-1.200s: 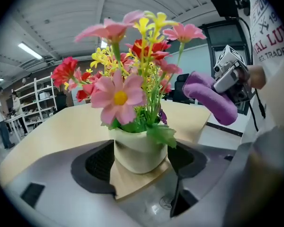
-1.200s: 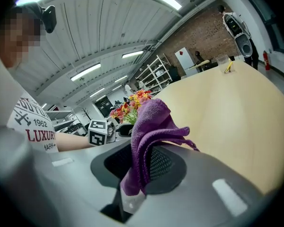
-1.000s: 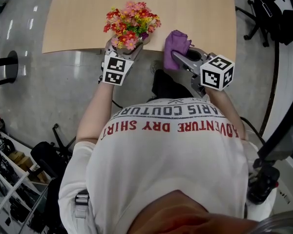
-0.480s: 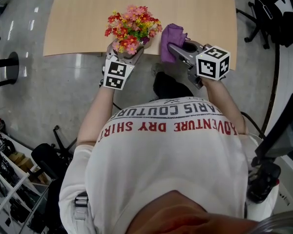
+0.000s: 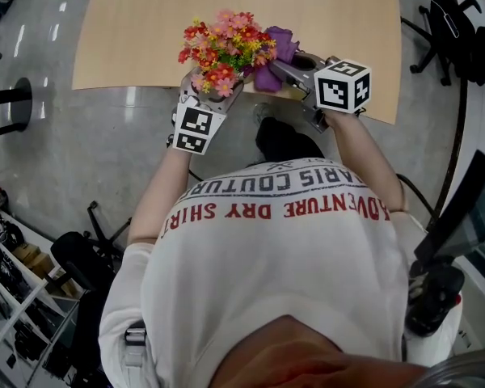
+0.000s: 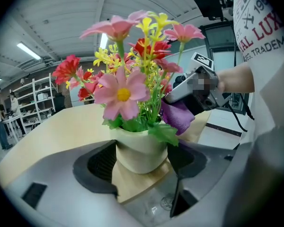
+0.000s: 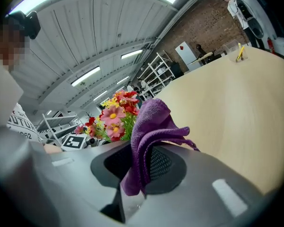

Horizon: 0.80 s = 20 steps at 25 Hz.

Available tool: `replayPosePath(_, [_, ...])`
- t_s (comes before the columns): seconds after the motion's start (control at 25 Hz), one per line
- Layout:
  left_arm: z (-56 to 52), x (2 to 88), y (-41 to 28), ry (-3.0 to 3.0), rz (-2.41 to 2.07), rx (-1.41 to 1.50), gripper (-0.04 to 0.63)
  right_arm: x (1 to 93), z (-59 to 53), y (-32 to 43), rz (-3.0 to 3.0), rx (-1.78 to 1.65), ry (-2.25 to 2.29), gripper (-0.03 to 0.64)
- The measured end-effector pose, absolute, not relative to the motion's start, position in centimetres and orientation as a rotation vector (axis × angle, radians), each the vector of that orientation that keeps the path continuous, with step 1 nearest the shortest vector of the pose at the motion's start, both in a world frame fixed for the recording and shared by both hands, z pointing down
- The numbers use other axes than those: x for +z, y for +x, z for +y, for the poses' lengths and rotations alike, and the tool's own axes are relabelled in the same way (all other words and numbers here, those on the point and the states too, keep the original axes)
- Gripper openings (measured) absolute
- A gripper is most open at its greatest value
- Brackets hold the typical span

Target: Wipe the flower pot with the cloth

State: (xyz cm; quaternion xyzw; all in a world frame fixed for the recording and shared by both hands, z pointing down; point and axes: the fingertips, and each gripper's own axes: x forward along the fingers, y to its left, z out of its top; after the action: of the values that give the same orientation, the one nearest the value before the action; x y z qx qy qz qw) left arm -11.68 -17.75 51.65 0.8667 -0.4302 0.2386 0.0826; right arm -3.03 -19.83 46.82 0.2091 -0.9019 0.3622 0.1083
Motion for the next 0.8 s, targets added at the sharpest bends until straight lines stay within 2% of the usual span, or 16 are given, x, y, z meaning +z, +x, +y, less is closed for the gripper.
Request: replayPosePath(0.8, [-18.4,51.3,-12.3,2.593,-1.225,0.658,0.336,52.3,-21.6,-4.7,-2.418,1.058,0.631,0.048])
